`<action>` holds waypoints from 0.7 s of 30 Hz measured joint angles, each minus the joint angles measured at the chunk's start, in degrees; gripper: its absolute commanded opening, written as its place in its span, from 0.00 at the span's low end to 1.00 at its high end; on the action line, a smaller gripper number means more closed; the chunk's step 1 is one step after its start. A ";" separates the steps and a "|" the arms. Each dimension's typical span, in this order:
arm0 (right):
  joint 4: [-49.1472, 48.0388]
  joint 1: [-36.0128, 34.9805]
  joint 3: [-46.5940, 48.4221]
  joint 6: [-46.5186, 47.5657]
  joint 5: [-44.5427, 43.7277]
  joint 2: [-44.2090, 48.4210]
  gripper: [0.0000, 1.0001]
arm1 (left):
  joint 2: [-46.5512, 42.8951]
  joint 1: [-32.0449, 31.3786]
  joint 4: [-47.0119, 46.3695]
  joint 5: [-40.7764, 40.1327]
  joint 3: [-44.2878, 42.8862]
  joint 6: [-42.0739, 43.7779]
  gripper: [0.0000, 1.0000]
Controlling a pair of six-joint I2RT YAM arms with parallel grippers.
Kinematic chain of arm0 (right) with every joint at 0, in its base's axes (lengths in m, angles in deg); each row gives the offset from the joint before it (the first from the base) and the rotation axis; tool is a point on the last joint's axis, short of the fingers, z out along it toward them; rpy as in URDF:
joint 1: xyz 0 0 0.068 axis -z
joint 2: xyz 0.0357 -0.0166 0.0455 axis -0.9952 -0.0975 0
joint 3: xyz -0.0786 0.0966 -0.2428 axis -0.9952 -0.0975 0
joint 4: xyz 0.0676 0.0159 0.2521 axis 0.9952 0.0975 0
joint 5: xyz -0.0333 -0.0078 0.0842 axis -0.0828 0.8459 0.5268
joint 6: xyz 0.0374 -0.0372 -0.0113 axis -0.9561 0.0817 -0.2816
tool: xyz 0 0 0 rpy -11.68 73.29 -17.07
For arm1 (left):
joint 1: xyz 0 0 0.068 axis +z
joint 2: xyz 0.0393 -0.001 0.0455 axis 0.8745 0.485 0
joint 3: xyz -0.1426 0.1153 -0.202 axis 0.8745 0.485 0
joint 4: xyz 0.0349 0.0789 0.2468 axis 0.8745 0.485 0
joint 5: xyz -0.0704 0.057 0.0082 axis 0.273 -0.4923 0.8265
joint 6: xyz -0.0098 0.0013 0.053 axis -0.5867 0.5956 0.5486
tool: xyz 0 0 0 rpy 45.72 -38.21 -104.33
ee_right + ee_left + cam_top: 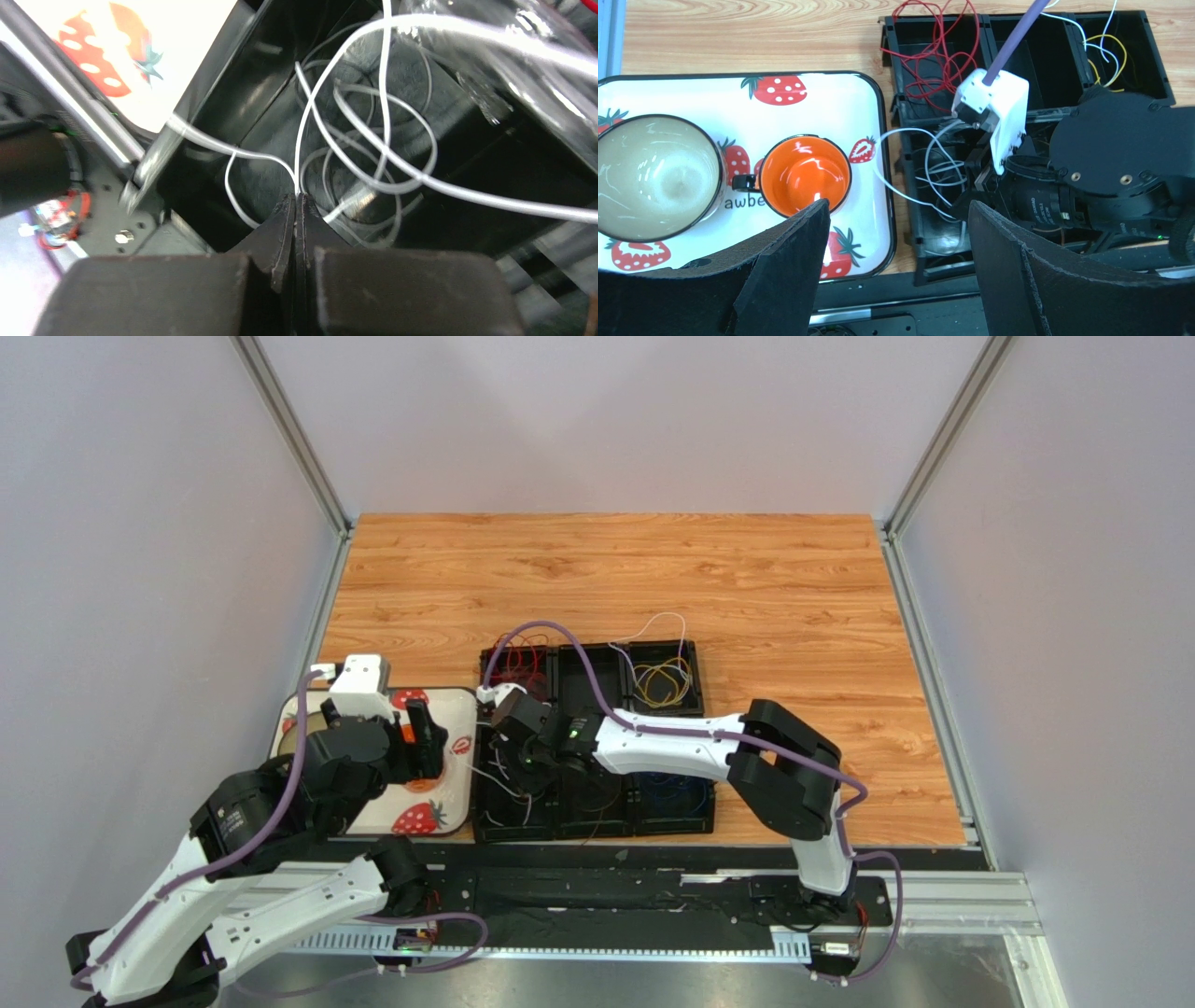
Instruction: Untangle the cables
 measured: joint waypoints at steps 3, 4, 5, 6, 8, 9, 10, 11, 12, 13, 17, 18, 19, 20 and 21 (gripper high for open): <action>-0.44 -0.17 -2.21 0.15 -0.24 0.11 0.00 | 0.20 0.00 0.00 0.00 0.00 -0.02 0.80; -0.39 -0.24 -2.97 0.13 -0.22 0.11 0.00 | 0.24 0.00 0.00 0.00 0.00 -0.02 0.80; -0.02 -0.26 -3.78 0.17 -0.26 0.11 0.00 | 0.31 0.02 0.00 0.00 0.00 -0.02 0.80; 0.55 -0.28 -4.07 0.22 -0.33 0.13 0.00 | 0.35 0.02 0.02 0.00 0.00 -0.02 0.80; 1.18 -0.28 -4.20 0.17 -0.44 0.50 0.00 | 0.50 0.07 0.02 0.00 0.00 -0.02 0.80; 1.29 -0.28 -4.17 0.17 -0.46 0.52 0.00 | 0.59 0.09 0.02 0.00 0.00 -0.02 0.81; 1.51 -0.28 -4.11 0.17 -0.48 0.52 0.00 | 0.68 0.11 0.02 0.00 0.00 -0.02 0.80; 2.12 -0.35 -3.93 0.22 -0.83 0.52 0.00 | 0.74 0.11 0.02 0.00 0.00 -0.02 0.81; 2.60 -0.50 -3.74 0.22 -1.14 0.52 0.00 | 0.79 0.11 0.02 0.00 0.00 -0.02 0.80; 3.61 -0.63 -3.26 0.28 -1.46 0.52 0.00 | 0.79 0.11 0.02 0.00 0.00 -0.02 0.80; 6.56 -1.07 -1.79 0.44 -2.40 1.38 0.19 | 0.79 0.11 0.02 0.00 0.00 -0.02 0.81; 7.23 -1.16 -1.64 0.44 -2.56 1.88 0.22 | 0.79 0.11 0.02 0.00 0.00 -0.02 0.80; 7.96 -1.31 -1.49 0.37 -2.78 2.56 0.24 | 0.79 0.11 0.02 0.00 0.00 -0.02 0.81; 8.46 -1.42 -1.33 0.37 -2.86 3.32 0.25 | 0.79 0.13 0.02 0.00 0.00 -0.02 0.80; 9.05 -1.57 -1.20 0.44 -2.95 4.24 0.25 | 0.79 0.13 0.02 0.00 0.00 -0.02 0.81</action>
